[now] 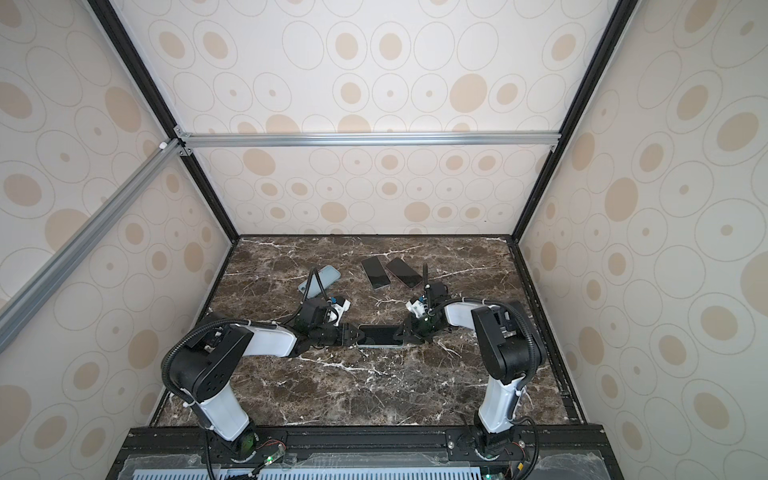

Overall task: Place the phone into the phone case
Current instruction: 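Push the phone edge down into the case rim with the right gripper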

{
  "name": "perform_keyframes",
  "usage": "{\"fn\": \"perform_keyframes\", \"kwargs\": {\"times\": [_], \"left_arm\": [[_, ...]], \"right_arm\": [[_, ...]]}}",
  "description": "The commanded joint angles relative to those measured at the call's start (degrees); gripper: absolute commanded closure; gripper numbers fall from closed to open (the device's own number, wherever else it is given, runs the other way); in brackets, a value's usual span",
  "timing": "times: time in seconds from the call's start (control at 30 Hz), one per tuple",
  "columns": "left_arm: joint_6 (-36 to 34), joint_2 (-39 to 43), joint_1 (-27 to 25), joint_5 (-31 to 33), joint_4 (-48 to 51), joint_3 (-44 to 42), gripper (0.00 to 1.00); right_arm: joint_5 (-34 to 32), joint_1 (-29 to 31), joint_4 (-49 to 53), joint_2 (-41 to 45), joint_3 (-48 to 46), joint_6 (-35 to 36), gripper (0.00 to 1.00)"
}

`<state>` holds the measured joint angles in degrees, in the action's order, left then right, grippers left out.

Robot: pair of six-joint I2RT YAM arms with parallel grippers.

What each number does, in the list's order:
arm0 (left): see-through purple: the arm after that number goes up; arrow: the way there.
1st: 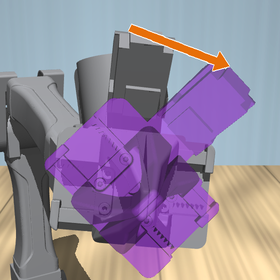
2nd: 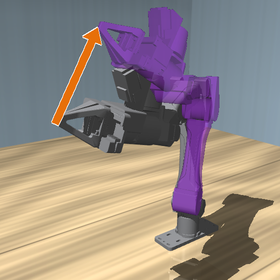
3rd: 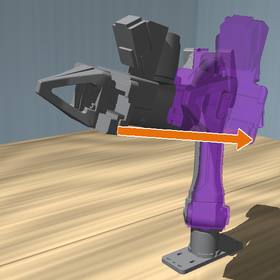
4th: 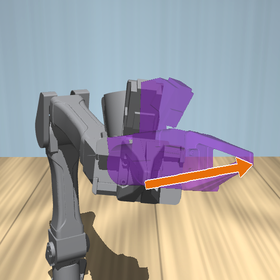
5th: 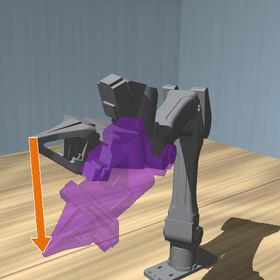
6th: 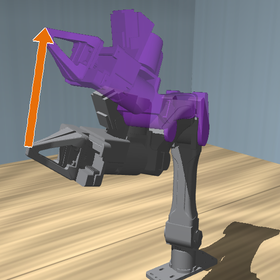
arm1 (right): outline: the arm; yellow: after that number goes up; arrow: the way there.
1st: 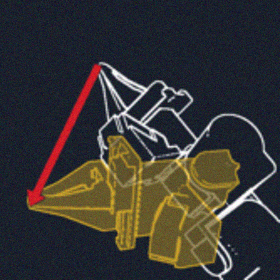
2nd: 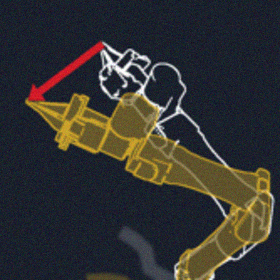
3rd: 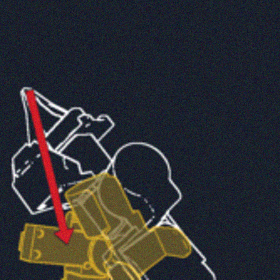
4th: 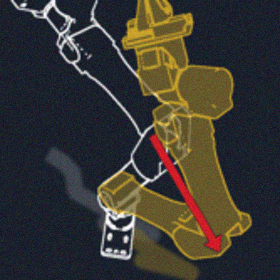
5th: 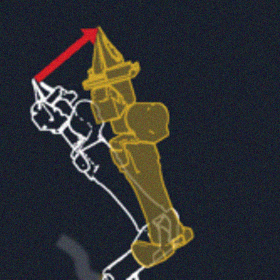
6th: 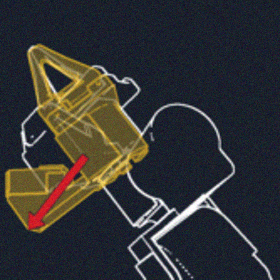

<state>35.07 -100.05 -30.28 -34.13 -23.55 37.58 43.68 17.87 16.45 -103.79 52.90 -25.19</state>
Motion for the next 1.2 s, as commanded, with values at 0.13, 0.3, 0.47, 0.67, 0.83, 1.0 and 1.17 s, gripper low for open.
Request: {"fn": "perform_keyframes", "kwargs": {"times": [0.13, 0.3, 0.47, 0.67, 0.83, 1.0, 1.17], "left_arm": [[-0.2, -0.6, -1.5, -0.1, 3.5, -2.4, 0.64], [-0.2, -0.5, -1.5, -0.1, 3.2, -2.9, 0.64], [-0.3, -0.6, -1.5, -0.1, 3.3, -3.1, 0.68], [-0.3, -0.1, -1.5, 0.4, 3.2, -3.8, 0.69], [0.6, 0.1, -1.5, 0.5, 1.5, -5.0, 0.7], [1.1, 0.2, -1.5, 0.4, 0.7, -5.9, 0.7], [1.2, 0.1, -1.5, -0.1, 0.6, -6.0, 0.7]], "right_arm": [[-8.7, 2.7, 8.2, 1.8, 2.7, 1.2, 0.66], [-11.2, 4.2, 11.6, 1.8, 5.3, 2.0, 0.63], [-15.3, 5.6, 15.9, 1.9, 7.7, 2.8, 0.61], [-18.4, 6.7, 19.3, 2.5, 9.9, 3.3, 0.58], [-19.9, 7.1, 21.3, 2.6, 11.4, 3.6, 0.56], [-21.4, 7.1, 23.1, 3.0, 12.5, 4.1, 0.51], [-22.0, 7.1, 24.2, 3.6, 13.1, 4.1, 0.5]]}}
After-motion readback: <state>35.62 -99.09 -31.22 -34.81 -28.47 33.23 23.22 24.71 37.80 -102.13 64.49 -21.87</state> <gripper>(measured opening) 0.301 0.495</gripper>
